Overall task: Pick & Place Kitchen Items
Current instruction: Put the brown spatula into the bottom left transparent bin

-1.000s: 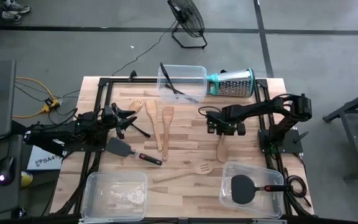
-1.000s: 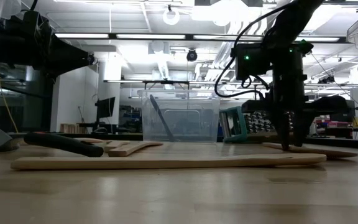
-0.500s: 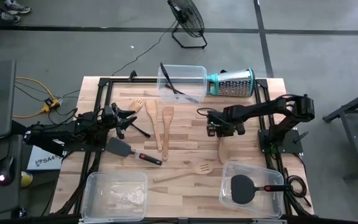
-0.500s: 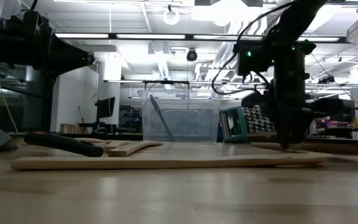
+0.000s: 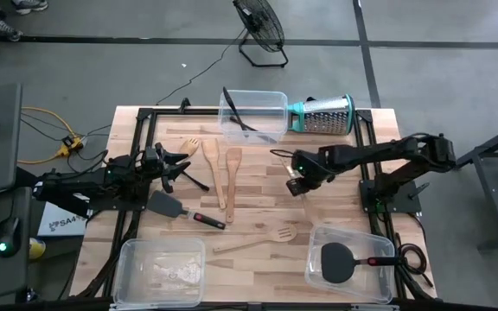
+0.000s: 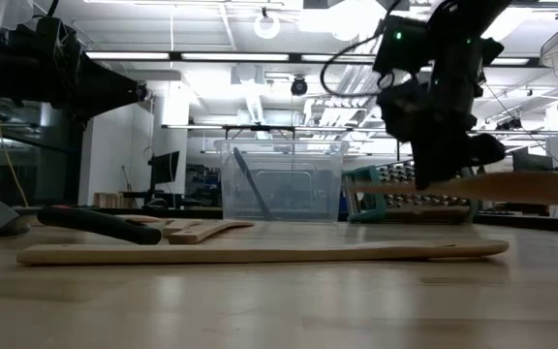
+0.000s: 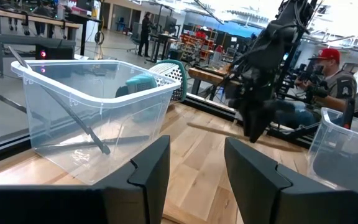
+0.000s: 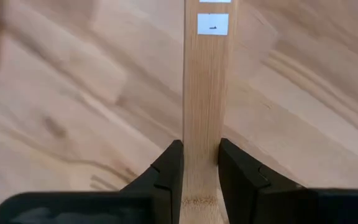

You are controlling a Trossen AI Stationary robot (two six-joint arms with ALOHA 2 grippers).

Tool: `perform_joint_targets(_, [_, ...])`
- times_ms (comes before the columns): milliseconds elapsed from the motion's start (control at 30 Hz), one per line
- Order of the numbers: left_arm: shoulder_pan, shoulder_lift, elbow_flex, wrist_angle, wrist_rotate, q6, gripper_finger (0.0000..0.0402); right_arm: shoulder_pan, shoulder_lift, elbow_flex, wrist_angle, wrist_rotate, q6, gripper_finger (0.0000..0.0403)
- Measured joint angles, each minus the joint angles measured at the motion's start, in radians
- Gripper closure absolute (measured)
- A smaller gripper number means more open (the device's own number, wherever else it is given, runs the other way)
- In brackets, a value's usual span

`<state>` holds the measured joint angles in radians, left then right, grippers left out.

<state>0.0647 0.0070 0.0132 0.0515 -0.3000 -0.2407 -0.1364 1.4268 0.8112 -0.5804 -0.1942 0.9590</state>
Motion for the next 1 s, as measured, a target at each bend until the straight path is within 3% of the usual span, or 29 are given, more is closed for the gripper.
perform_joint_targets(567, [0.000, 0.000, 0.000, 0.000, 0.000, 0.000, 0.0249, -0.001, -0.183, 0.002, 0.203, -0.014, -0.410, 0.0331])
perform_joint_targets(667, [0.000, 0.000, 0.000, 0.001, -0.004, -0.004, 0.0249, -0.001, -0.195, 0.002, 0.257, -0.015, -0.441, 0.0331])
perform_joint_targets(867, [0.000, 0.000, 0.000, 0.008, -0.114, -0.048, 0.0249, -0.001, -0.214, 0.003, 0.354, -0.012, -0.444, 0.0331])
perform_joint_targets(1000, [0.000, 0.000, 0.000, 0.008, -0.119, -0.045, 0.0249, -0.001, -0.215, 0.003, 0.399, -0.004, -0.441, 0.0331])
